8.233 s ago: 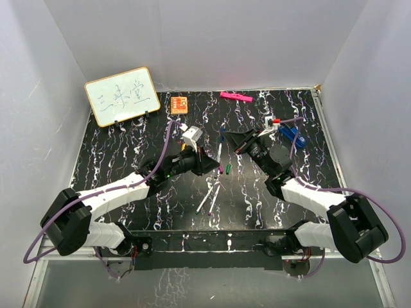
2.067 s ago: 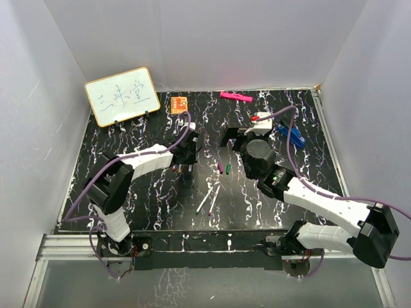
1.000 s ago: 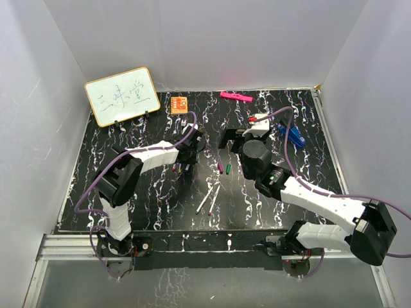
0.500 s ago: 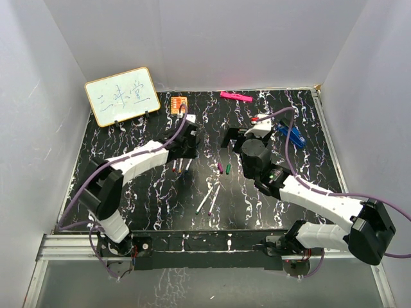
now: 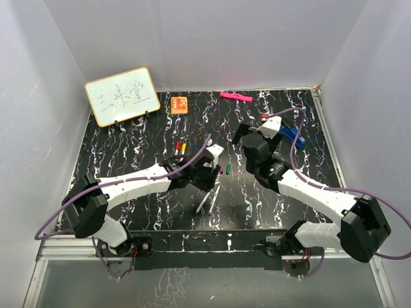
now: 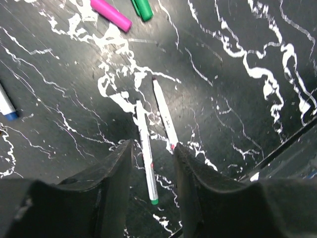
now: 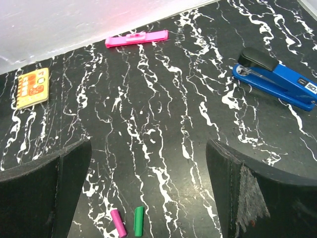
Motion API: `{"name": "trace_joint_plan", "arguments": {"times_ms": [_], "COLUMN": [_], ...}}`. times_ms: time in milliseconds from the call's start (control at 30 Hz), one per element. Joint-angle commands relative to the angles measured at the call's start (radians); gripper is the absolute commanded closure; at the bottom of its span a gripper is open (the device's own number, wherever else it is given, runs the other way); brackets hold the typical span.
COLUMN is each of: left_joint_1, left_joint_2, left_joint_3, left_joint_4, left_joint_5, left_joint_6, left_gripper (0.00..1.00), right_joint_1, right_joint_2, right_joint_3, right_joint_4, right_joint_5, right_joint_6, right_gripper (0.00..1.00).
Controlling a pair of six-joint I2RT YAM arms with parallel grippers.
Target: Insert the pens into the pen caps
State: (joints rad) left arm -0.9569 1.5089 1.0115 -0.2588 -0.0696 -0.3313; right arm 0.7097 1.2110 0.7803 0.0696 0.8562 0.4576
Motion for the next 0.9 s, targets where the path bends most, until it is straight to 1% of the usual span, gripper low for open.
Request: {"name": "trace_joint_plan", "arguments": {"times_ms": [0, 67, 167, 300, 400, 600, 867], "left_joint_1": [-0.028, -0.051, -0.088, -0.119, -0.124, -0.125, -0.125], "left_joint_2": [-0.04, -0.032, -0.016, -0.001, 0.008, -0.005, -0.007], "left_joint_3": [-0.018, -0.022, -0.027, -0.038, -0.047, -0.081, -0.133], "left_joint_4": [-0.056, -0.068, -0.088, -0.072, -0.052, -0.049, -0.052], "left_joint_5": [0.052, 0.067, 0.051, 0.037, 0.021, -0.068, -0.08], "left_joint_6": [0.03, 0.036, 0.05, 0.063, 0.05, 0.001, -0.011], "left_gripper": [0.61, 0.58, 0.55, 0.53, 0.53, 0.53, 0.53], "right_joint_1": [-0.04, -0.053, -0.07, -0.099, -0.117, -0.132, -0.14], "right_joint_2": [-0.022, -0.03, -0.044, -0.051, -0.046, -0.042, -0.02], "right_joint_3": [0.025, 0.024, 0.014, 0.005, 0.004, -0.005, -0.016], "right_joint_4": [-0.018, -0.027, -0.031, -0.03, -0.034, -0.036, -0.036], "right_joint_5": [0.004, 0.004, 0.006, -0.005, -0.025, -0.067, -0.099], "right_joint_6": [0.053, 0.053, 0.054, 0.055, 0.058, 0.059, 0.073], "right_gripper": [0.02, 0.02, 0.02, 0.02, 0.02, 0.02, 0.02]}}
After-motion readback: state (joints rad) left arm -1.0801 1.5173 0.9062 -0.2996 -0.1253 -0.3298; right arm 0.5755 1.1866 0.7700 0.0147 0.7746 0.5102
